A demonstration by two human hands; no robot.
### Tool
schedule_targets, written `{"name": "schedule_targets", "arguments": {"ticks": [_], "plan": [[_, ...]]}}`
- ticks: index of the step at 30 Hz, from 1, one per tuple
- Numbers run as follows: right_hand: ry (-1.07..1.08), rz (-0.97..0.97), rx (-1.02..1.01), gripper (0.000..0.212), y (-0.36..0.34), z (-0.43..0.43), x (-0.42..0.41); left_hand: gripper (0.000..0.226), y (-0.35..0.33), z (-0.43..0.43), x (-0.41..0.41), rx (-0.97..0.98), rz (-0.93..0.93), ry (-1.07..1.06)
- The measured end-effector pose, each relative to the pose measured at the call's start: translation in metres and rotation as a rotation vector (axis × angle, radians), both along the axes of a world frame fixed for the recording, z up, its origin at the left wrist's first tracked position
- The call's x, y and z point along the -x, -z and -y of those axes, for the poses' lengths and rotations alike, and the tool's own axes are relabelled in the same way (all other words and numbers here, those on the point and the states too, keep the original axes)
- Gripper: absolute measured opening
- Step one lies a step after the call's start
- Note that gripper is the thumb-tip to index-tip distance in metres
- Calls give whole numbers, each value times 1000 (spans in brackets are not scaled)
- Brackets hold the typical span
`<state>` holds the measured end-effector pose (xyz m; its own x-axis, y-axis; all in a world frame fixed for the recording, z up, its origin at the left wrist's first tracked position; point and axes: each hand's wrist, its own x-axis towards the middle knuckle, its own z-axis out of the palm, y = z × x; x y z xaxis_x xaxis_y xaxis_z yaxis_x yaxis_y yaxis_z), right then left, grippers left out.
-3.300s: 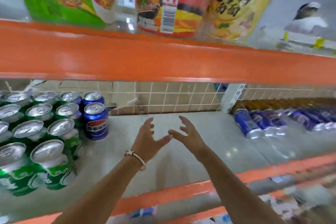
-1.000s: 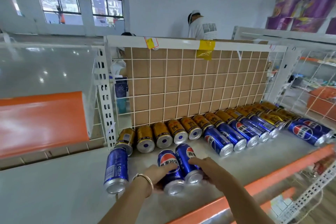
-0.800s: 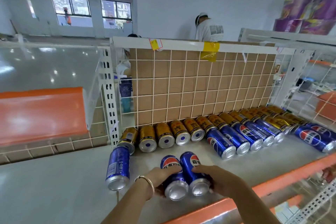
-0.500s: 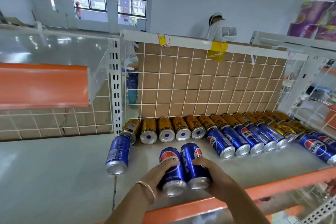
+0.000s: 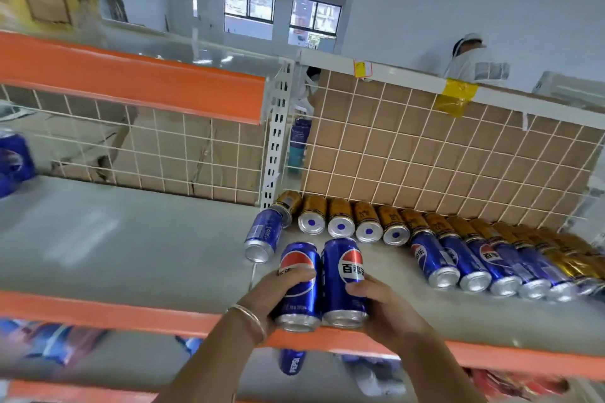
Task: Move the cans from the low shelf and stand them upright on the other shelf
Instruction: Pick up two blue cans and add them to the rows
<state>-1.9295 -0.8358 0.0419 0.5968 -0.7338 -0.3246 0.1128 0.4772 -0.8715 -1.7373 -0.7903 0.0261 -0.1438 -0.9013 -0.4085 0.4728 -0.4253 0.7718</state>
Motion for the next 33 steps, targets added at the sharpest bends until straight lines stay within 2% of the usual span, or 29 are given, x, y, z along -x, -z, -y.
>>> {"name": "schedule_targets", "arguments": {"ticks": [3, 5, 7, 10, 11, 13, 17, 19, 21, 22, 25, 27, 33], "plan": [[-76, 4, -39, 94, -1, -10, -24, 65, 1, -20, -18, 31, -36, -73], [-113, -7, -71, 94, -4, -16, -45, 59, 0, -32, -35, 62, -47, -132], [-174, -16, -90, 76, -15, -27, -70, 53, -2, -46, -57, 79, -38, -203], [-242, 76, -139, 29, -32, -50, -114, 56, -6, -69, -96, 82, -3, -308], [-263, 121, -149, 26, -33, -56, -132, 55, -7, -79, -111, 84, 11, -339], [-302, 174, -132, 35, -29, -69, -171, 52, -10, -98, -142, 75, 48, -402], [-331, 72, -62, 62, -10, -93, -249, 55, -10, -140, -212, 50, 121, -511], [-349, 83, -68, 52, -5, -108, -284, 57, -8, -159, -246, 40, 174, -546], [-362, 135, -121, 37, -6, -126, -315, 43, -8, -176, -278, 35, 210, -560], [-372, 162, -147, 37, -4, -132, -329, 37, -8, -184, -292, 34, 218, -567], [-390, 145, -144, 61, 6, -143, -369, 32, -10, -203, -332, 28, 234, -572], [-396, 144, -113, 67, 11, -147, -392, 27, -9, -211, -355, 24, 251, -580], [-426, 185, -34, 75, 23, -134, -450, 68, 4, -212, -412, 36, 357, -617]]}}
